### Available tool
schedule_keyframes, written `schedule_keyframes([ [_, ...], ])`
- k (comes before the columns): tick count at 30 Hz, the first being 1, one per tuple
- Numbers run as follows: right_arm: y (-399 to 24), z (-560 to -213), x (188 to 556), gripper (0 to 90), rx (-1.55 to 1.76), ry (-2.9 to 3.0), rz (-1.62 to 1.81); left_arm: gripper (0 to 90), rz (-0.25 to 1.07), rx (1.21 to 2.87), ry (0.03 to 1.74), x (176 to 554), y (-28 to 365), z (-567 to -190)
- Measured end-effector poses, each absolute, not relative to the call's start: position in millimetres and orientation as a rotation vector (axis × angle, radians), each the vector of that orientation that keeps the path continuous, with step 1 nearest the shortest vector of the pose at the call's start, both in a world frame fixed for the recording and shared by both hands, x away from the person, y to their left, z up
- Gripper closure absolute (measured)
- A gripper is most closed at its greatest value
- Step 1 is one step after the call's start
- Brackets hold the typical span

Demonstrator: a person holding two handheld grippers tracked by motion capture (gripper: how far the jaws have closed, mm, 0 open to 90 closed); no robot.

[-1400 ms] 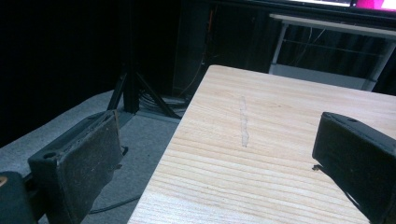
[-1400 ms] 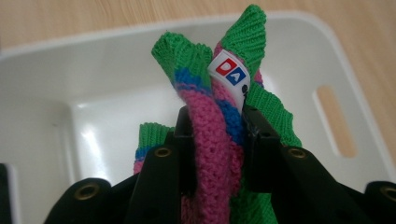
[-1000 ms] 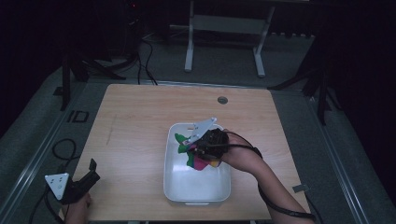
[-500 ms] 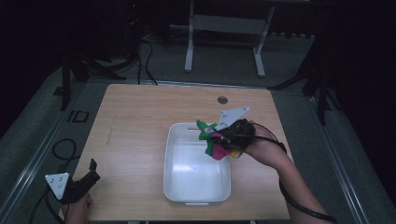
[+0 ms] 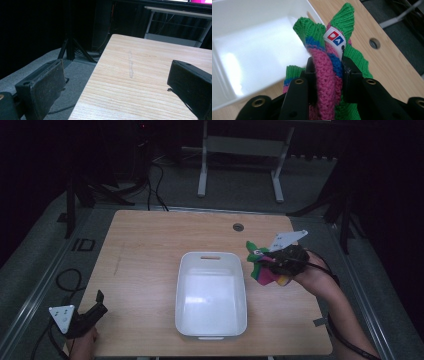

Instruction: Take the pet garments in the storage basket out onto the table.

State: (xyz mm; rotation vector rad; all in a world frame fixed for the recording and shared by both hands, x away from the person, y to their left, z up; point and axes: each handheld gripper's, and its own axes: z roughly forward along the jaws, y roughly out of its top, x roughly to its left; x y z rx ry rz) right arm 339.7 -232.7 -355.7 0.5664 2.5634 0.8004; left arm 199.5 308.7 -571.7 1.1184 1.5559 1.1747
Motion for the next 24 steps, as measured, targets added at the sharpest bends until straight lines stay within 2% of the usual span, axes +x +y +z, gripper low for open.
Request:
schedule_keyframes([
  [8,-256.7,-377.1,356.9,70.7,0.681,2.525,0.783,1.9,1.175,1.118,1.556,199.8,308.5,-571.7],
  [24,-262.7,-454.0,401.5,70.6,0.85,2.483,0.722,1.9,1.176,1.122,1.555,199.7,308.4,-571.6],
])
